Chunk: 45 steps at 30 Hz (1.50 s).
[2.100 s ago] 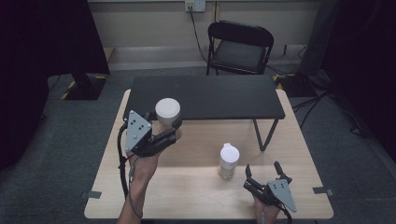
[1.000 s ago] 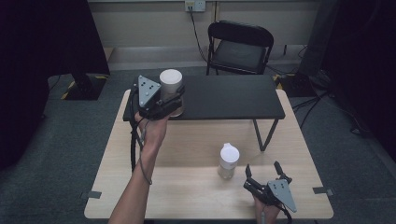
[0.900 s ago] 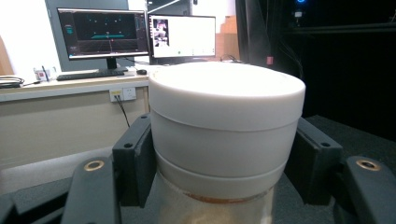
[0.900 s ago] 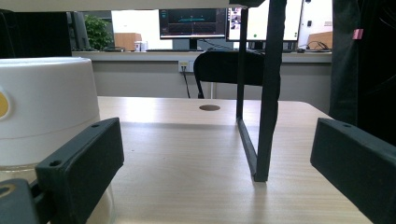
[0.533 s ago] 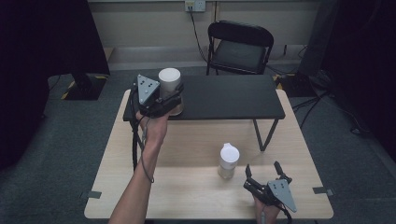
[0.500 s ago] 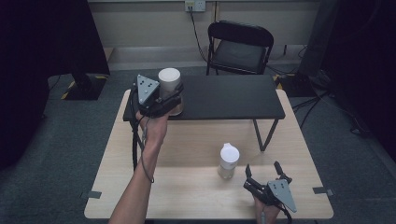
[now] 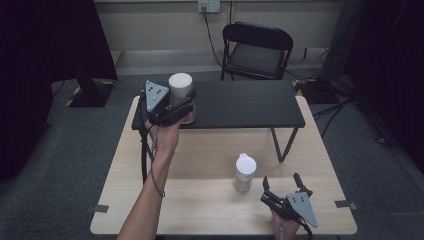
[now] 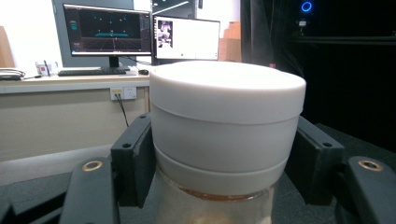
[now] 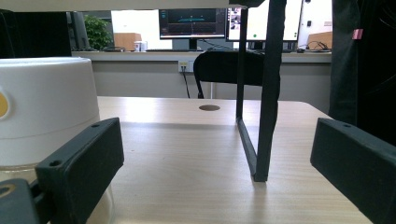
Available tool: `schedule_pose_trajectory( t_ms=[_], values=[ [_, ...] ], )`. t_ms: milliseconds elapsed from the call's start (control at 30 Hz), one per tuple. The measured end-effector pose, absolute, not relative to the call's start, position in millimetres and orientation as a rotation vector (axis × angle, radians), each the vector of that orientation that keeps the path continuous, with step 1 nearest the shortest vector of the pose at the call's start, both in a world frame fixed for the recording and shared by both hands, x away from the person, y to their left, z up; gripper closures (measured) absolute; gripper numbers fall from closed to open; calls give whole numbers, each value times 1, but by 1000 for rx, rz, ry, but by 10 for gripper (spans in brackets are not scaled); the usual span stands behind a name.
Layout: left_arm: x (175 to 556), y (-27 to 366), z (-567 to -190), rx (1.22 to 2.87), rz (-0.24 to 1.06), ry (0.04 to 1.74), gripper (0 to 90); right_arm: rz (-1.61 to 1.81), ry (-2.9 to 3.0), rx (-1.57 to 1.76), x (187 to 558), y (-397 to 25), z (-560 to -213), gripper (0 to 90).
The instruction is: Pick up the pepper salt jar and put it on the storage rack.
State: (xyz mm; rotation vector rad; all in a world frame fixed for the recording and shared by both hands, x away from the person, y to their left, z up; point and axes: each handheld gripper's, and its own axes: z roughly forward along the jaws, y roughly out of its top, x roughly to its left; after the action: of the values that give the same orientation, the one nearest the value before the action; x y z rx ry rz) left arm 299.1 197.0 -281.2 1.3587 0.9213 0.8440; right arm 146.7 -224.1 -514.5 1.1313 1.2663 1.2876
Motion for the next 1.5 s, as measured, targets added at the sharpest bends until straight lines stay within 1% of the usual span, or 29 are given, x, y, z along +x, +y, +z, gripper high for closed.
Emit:
schedule_pose_trajectory(
  t_ms=[133,200,267,333,467,567,700,767,1133,1500],
  values=[
    [299,198,-281,1357,843,914,335,1288,1266,1132,147,-224,-514,15],
    [299,201,-285,1337,837,893,305,1288,1266,1132,147,-224,-514,15],
    [297,200,-286,1328,853,891,302,1288,1266,1131,147,-224,-514,15],
    [298,203,-286,1319,834,886,266,1288,1266,1131,147,-224,-514,15],
    [297,203,-288,1309,852,875,194,1288,1266,1132,147,-224,-514,15],
    [298,203,-289,1302,851,857,124,1288,1266,1132,147,-224,-514,15],
    [298,202,-286,1312,842,868,34,1286,1265,1133,147,-224,-514,15],
    [297,202,-286,1314,835,877,4,1286,1265,1133,147,-224,-514,15],
    [287,202,-291,1318,837,843,0,1286,1265,1133,147,-224,-514,15],
    [270,206,-298,1276,860,830,0,1286,1265,1133,147,-224,-514,15]
  ],
)
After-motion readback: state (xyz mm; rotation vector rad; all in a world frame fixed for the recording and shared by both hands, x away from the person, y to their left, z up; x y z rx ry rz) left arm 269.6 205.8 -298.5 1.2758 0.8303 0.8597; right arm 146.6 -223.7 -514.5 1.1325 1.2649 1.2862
